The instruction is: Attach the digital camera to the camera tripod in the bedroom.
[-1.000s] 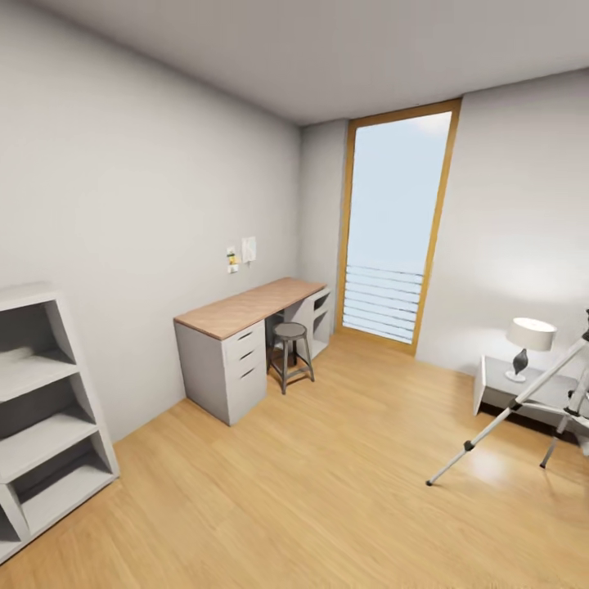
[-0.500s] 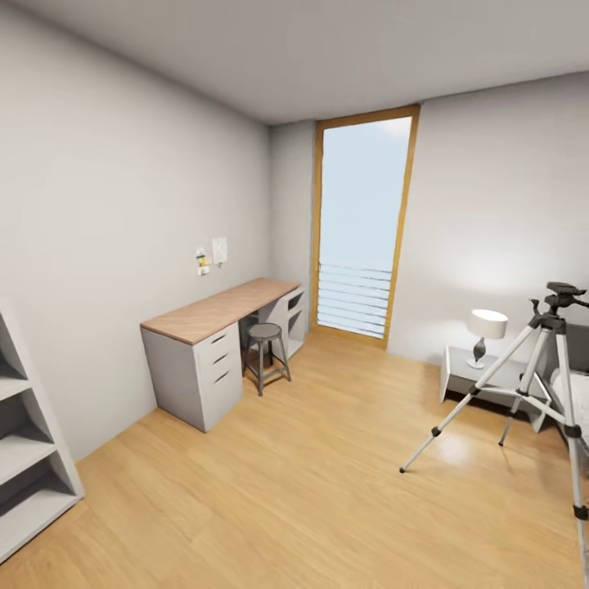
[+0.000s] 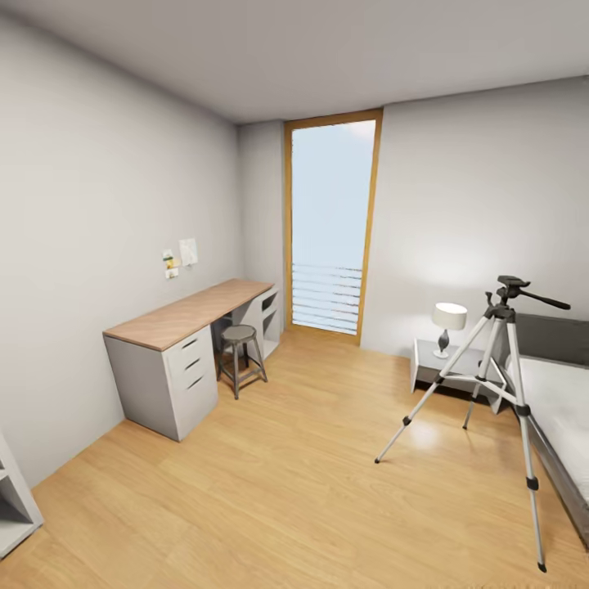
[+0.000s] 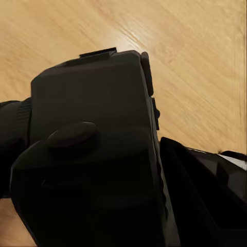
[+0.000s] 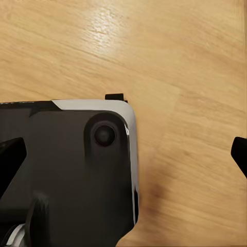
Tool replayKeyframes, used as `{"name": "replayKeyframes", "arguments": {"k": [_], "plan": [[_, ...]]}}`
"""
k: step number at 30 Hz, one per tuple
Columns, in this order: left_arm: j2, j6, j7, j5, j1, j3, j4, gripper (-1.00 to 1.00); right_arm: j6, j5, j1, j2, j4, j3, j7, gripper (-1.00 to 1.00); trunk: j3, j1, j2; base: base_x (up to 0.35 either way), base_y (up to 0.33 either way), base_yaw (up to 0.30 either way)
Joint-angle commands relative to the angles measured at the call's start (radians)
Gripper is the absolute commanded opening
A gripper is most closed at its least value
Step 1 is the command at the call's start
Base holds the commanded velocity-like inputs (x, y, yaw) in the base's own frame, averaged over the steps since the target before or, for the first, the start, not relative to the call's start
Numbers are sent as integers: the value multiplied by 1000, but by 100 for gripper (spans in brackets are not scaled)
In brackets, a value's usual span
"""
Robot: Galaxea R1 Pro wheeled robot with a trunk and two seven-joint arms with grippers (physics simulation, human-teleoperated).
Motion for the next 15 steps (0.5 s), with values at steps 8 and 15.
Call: {"name": "replayKeyframes", "arguments": {"k": [8, 15], "plan": [[5, 2, -35, 9, 0, -8, 0, -100, -6, 10, -1, 0, 3, -9, 2, 100, 0, 0, -1, 0, 0, -237], [-3, 0, -33, 8, 0, -9, 1, -100, -6, 9, -1, 0, 3, -9, 2, 100, 0, 0, -1, 0, 0, -239]]}}
